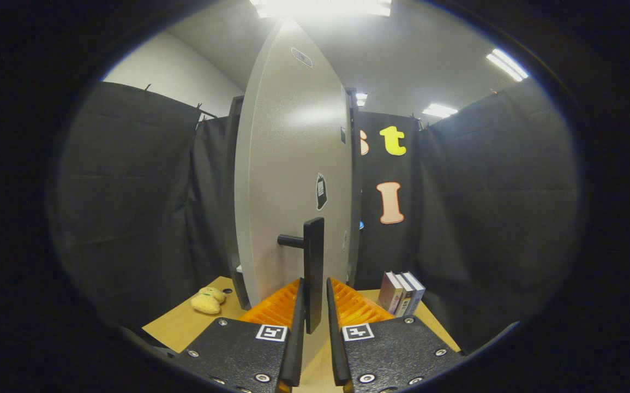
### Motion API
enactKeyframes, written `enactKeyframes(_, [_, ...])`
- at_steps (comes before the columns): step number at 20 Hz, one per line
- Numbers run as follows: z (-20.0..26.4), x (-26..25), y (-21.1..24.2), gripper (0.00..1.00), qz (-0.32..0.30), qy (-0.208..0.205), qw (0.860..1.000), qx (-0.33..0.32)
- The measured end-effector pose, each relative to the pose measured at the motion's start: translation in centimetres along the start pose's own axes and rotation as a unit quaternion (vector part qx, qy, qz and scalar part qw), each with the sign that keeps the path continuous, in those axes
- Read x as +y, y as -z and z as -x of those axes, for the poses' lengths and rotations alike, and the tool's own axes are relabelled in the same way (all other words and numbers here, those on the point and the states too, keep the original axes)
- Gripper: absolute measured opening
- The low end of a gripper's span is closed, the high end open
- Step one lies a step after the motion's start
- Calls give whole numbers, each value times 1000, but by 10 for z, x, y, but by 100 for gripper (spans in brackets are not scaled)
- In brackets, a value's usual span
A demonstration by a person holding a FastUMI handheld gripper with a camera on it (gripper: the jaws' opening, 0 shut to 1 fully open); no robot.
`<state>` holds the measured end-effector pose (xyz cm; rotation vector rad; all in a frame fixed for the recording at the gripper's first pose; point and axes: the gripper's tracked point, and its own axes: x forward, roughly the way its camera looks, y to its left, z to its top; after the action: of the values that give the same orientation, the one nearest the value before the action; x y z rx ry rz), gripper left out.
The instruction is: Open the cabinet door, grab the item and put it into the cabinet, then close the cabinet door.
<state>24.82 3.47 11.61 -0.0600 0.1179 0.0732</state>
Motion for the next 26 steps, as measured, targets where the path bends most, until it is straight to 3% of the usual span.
enactKeyframes(6, [9, -59, -1, 11, 16, 92, 996, -11])
enactKeyframes(9, [10, -73, 5, 11, -25, 102, 994, -10])
enactKeyframes(12, [28, -86, -7, 11, -20, 133, 990, -37])
enactKeyframes(16, [46, -67, -8, 19, -2, 117, 992, -54])
enactKeyframes(18, [49, -40, -7, 27, -2, 92, 994, -62])
enactKeyframes(21, [42, -1, 6, 67, 0, 59, 996, -68])
enactKeyframes(23, [37, 26, 24, 86, -1, 36, 998, -59])
enactKeyframes(26, [24, 67, 48, 93, -14, 1, 999, -47])
